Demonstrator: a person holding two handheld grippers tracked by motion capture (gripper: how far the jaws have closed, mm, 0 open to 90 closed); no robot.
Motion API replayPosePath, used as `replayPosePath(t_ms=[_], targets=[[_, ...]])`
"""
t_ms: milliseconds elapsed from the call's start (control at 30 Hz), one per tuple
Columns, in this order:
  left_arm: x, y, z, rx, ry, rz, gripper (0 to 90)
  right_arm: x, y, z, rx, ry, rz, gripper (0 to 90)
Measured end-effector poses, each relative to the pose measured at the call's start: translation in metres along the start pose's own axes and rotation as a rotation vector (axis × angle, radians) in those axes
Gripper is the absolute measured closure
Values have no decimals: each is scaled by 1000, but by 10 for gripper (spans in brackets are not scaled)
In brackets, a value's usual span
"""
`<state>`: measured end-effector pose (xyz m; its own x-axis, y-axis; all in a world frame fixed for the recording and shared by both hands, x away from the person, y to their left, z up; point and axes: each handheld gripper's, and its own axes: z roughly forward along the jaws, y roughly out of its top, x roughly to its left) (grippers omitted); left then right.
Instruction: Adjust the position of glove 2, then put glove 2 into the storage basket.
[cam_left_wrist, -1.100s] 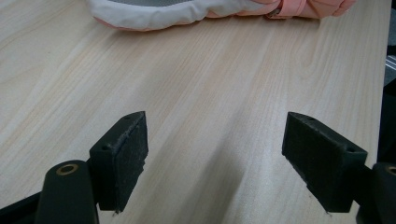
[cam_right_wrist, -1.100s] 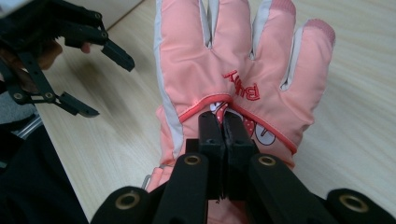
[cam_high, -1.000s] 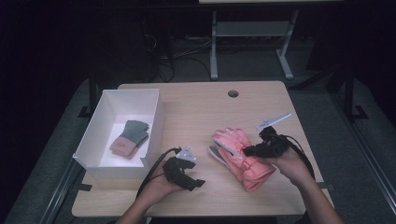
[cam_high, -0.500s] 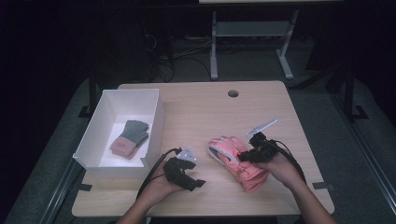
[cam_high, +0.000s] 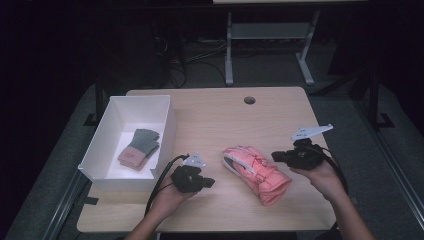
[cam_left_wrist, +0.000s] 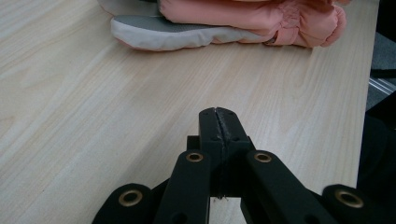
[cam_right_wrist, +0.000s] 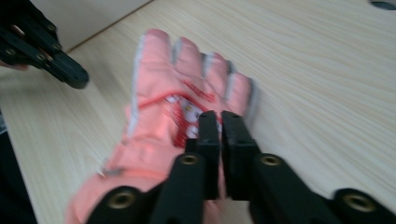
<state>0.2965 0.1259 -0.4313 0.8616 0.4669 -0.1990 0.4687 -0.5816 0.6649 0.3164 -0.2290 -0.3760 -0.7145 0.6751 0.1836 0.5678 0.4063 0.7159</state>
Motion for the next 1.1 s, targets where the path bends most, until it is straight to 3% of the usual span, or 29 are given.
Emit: replayPosePath(t_ms=[200,400,533,833,967,1100], targets=[[-3,6,8,20,7,10,896,-19,-33,-9,21,-51,0,900],[-5,19,18,14,-8,11,896,-23,-56,-6,46,-64,16,900],[-8,29,29,18,-19,14,897,-26,-74,3,104,-65,33,900],[-11,51,64,42,-46,24,897,-24,-77,18,147,-37,11,900],[-8,56,70,45,-48,29,896,-22,-77,19,150,-29,-1,900],[-2,56,73,20,-67,7,896,-16,-77,22,149,-14,-21,900]])
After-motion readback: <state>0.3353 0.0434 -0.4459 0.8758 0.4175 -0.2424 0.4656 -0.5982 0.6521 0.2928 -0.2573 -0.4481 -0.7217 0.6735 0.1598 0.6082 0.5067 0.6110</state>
